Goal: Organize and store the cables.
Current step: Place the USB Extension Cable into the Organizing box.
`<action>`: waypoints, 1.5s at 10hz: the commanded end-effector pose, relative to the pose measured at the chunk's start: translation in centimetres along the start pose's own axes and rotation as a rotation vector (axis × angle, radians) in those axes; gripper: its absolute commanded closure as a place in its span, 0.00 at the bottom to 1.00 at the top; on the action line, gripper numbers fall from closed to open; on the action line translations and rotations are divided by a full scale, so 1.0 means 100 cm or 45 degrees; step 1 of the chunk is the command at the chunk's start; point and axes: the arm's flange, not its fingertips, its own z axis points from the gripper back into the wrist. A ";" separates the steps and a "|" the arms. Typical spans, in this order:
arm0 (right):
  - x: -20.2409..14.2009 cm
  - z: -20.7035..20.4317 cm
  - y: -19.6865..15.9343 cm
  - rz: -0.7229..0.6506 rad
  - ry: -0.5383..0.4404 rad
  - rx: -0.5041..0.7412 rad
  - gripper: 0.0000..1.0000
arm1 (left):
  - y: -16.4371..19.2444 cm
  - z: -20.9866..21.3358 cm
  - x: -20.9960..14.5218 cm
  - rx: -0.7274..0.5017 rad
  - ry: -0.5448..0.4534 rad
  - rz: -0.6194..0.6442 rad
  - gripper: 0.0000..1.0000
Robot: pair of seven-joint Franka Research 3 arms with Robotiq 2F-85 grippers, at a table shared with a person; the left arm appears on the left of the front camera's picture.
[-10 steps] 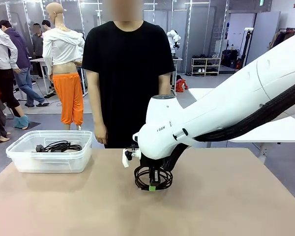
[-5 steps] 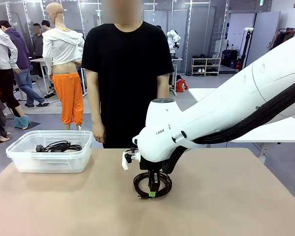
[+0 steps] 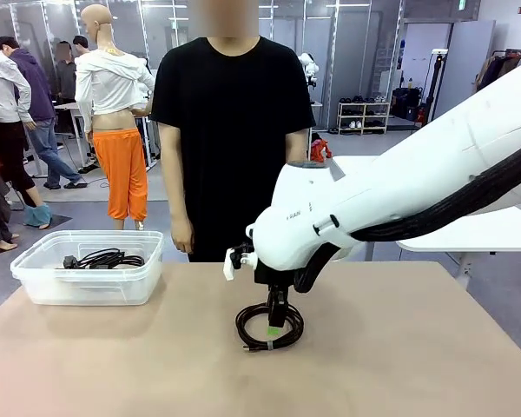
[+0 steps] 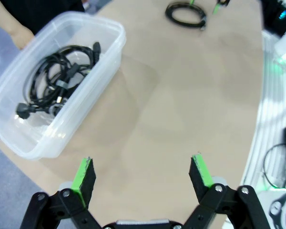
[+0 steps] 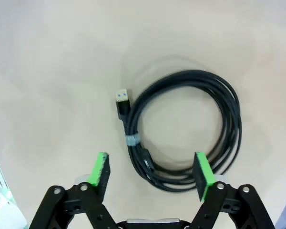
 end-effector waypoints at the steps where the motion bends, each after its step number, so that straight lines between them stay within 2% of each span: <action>1: -0.042 0.027 0.015 -0.005 -0.062 -0.029 0.00 | -0.011 -0.007 0.028 -0.058 0.000 -0.060 0.00; 4: -0.125 0.061 0.024 -0.117 -0.224 -0.079 0.00 | -0.036 -0.034 0.079 -0.097 0.080 -0.158 0.00; 8: -0.280 0.115 0.050 -0.257 -0.487 -0.199 0.00 | -0.093 -0.102 0.164 -0.141 0.208 -0.267 0.00; 10: -0.359 0.133 0.071 -0.310 -0.689 -0.209 0.00 | -0.129 -0.152 0.205 -0.125 0.322 -0.304 0.00; 13: -0.440 0.139 0.101 -0.321 -0.888 -0.228 0.00 | -0.178 -0.217 0.255 -0.097 0.426 -0.382 0.00; 15: -0.481 0.134 0.120 -0.339 -1.020 -0.210 0.00 | -0.211 -0.254 0.278 -0.076 0.496 -0.466 0.00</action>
